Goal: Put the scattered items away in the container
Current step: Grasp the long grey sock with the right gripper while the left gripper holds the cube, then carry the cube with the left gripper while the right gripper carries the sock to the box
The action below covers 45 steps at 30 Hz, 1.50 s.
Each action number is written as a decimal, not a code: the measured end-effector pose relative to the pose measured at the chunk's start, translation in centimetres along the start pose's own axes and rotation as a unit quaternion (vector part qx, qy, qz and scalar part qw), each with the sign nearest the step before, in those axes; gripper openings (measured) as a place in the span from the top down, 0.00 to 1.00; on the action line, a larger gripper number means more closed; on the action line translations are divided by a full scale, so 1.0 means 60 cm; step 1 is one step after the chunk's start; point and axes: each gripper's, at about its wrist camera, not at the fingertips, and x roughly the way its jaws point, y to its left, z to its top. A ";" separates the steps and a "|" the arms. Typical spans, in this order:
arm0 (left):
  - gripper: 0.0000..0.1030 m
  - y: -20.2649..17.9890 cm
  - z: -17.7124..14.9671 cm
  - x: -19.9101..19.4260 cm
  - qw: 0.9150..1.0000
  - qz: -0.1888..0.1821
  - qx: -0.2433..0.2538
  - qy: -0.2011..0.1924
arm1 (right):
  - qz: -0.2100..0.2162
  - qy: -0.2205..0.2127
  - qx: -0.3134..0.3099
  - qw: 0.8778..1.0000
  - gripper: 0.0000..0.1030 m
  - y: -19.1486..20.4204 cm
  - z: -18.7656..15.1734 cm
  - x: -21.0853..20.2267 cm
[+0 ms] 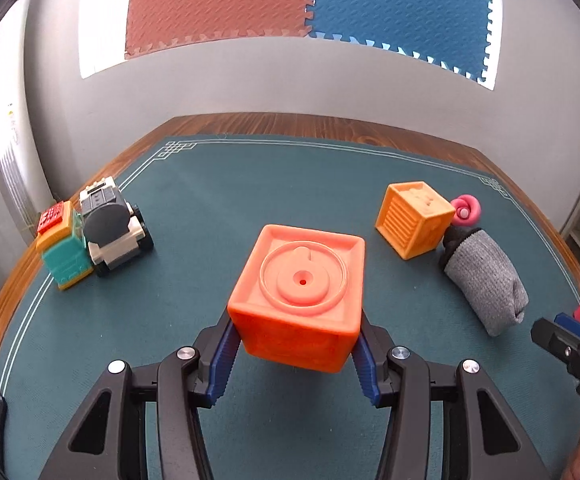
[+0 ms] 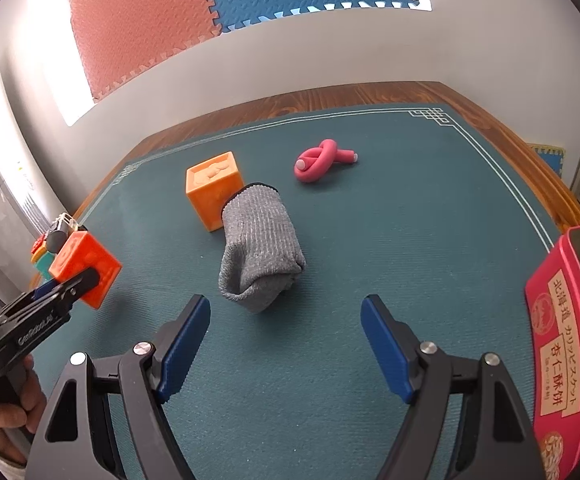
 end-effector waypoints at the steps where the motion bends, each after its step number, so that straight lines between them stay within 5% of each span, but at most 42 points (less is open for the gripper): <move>1: 0.49 -0.001 -0.001 0.000 1.000 -0.001 0.002 0.000 | -0.002 0.001 -0.001 1.000 0.21 0.000 0.001 0.001; 10: 0.49 -0.003 -0.002 -0.013 1.000 -0.010 0.010 -0.011 | -0.040 0.017 -0.023 0.999 0.21 0.019 0.054 0.042; 23: 0.49 -0.003 -0.001 -0.020 1.000 -0.012 0.015 -0.017 | -0.031 0.060 -0.025 0.997 0.22 0.039 0.067 0.138; 24: 0.49 -0.003 -0.001 -0.020 1.000 -0.012 0.015 -0.017 | -0.032 0.061 -0.027 0.997 0.28 0.040 0.066 0.139; 30: 0.49 -0.008 -0.003 -0.021 1.000 -0.012 0.019 -0.017 | -0.049 0.054 -0.046 0.996 0.54 0.047 0.060 0.130; 45: 0.49 -0.020 -0.003 -0.047 0.998 -0.007 0.032 -0.047 | -0.038 -0.005 -0.038 0.999 0.57 0.054 0.044 0.028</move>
